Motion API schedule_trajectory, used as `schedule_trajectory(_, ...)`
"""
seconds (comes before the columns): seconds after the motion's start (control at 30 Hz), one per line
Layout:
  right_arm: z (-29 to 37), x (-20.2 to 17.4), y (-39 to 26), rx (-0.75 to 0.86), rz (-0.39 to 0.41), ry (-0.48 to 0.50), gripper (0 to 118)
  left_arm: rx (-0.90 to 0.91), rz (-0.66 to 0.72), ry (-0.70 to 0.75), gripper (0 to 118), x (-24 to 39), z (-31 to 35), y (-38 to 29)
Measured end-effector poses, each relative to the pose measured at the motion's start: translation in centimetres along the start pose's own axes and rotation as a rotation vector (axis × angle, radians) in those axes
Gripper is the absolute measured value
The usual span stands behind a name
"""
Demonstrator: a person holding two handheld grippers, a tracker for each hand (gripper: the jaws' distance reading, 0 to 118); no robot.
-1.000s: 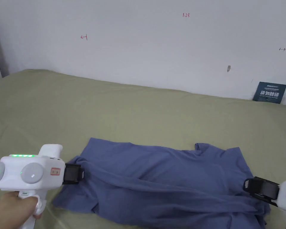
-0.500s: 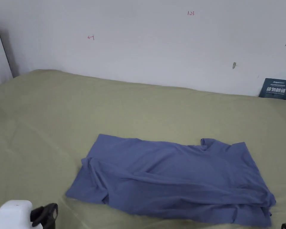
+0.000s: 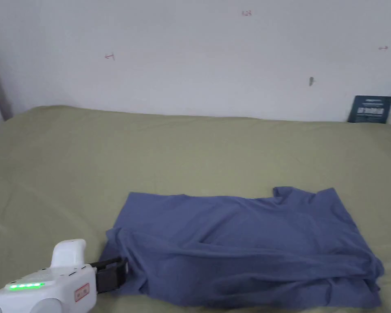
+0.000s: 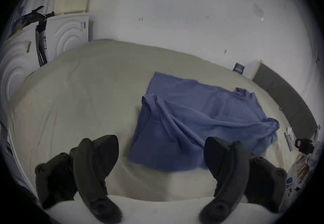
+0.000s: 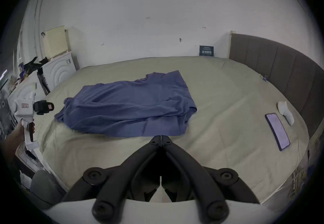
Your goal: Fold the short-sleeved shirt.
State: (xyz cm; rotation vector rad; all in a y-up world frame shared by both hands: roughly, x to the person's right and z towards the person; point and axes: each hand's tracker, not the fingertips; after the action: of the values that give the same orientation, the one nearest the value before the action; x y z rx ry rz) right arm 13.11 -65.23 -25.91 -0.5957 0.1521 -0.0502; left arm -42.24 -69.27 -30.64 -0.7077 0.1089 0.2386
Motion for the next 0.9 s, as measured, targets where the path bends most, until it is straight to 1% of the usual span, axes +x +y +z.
schedule_trajectory(0.07, -1.3, 0.8, 0.3, -0.009, -0.016, -0.023, 0, -0.06, -0.016, 0.01, 104, 0.1, -2.3, 0.4)
schedule_trajectory(0.13, -3.2, 2.0, 0.3, -0.033, -0.022, -0.027, 0, -0.138, 0.026, -0.017, 103, -0.5, -3.9, 0.6)
schedule_trajectory(0.17, -4.0, 2.4, 0.5, -0.059, -0.043, -0.034, 0, -0.136, 0.058, -0.001, 101, -0.6, -4.2, 0.3)
schedule_trajectory(0.2, -4.9, 2.9, 0.7, -0.053, -0.046, -0.036, 0, -0.133, 0.077, -0.02, 96, -0.6, -4.2, 0.1)
schedule_trajectory(0.23, -5.8, 3.5, 0.7, -0.056, -0.054, -0.026, 3, -0.139, 0.062, -0.019, 90, -0.6, -4.3, -0.1)
schedule_trajectory(0.27, -6.5, 3.8, 1.1, -0.075, -0.072, -0.028, 12, -0.13, 0.031, 0.026, 77, -0.3, -4.0, -0.3)
schedule_trajectory(0.3, -7.4, 4.2, 1.5, -0.101, -0.089, -0.018, 30, -0.102, -0.016, 0.081, 34, 0.0, -3.3, -0.3)
schedule_trajectory(0.33, -8.0, 4.4, 1.8, -0.131, -0.106, 0.022, 44, -0.082, -0.05, 0.101, 4, -0.1, -2.9, -0.4)
schedule_trajectory(0.37, -8.6, 4.6, 1.9, -0.13, -0.11, 0.034, 58, -0.057, -0.039, 0.064, 4, -0.4, -2.4, -0.7)
schedule_trajectory(0.4, -9.3, 4.7, 2.2, -0.133, -0.11, 0.048, 72, -0.041, 0.007, 0.018, 3, -1.1, -2.2, -1.2)
schedule_trajectory(0.43, -10.0, 4.5, 2.5, -0.146, -0.099, 0.055, 75, -0.073, 0.019, -0.012, 4, -1.5, -2.3, -1.4)
schedule_trajectory(0.47, -10.8, 4.3, 2.6, -0.152, -0.084, 0.058, 75, -0.08, 0.009, 0.01, 3, -0.8, -1.6, -1.1)
schedule_trajectory(0.53, -12.6, 3.8, 2.4, -0.191, -0.027, 0.024, 75, -0.088, -0.013, 0.011, 3, -0.7, -1.8, -1.8)
schedule_trajectory(0.6, -14.6, 3.6, 2.1, -0.243, -0.009, -0.002, 74, -0.089, -0.013, 0.013, 3, -0.2, -1.5, -1.2)
schedule_trajectory(0.63, -15.3, 3.7, 1.6, -0.272, -0.01, -0.003, 67, -0.093, -0.013, 0.015, 3, 0.0, -1.6, -1.2)
schedule_trajectory(0.67, -15.7, 3.6, 1.4, -0.282, -0.018, 0.024, 59, -0.092, -0.011, 0.017, 3, 0.0, -1.5, -1.3)
schedule_trajectory(0.7, -15.6, 3.3, 1.3, -0.269, -0.012, 0.016, 39, -0.095, -0.008, 0.017, 3, 0.1, -1.4, -1.4)
schedule_trajectory(0.73, -14.8, 3.0, 1.4, -0.212, 0.033, 0.006, 3, -0.094, -0.005, 0.016, 3, -0.1, -1.3, -0.8)
schedule_trajectory(0.77, -14.1, 3.0, 1.4, -0.18, 0.054, 0.042, 3, -0.093, 0.003, 0.01, 3, -0.2, -1.1, -0.9)
schedule_trajectory(0.8, -13.3, 2.5, 1.4, -0.149, 0.071, 0.025, 3, -0.093, 0.023, 0.001, 3, -0.4, -0.8, -0.9)
schedule_trajectory(0.83, -12.8, 2.0, 1.6, -0.153, 0.087, -0.002, 3, -0.086, 0.043, -0.007, 3, -0.5, -0.6, -0.9)
schedule_trajectory(0.9, -11.5, 2.2, 2.2, -0.164, 0.053, 0.035, 3, -0.085, 0.083, -0.039, 3, -1.1, -0.3, -0.5)
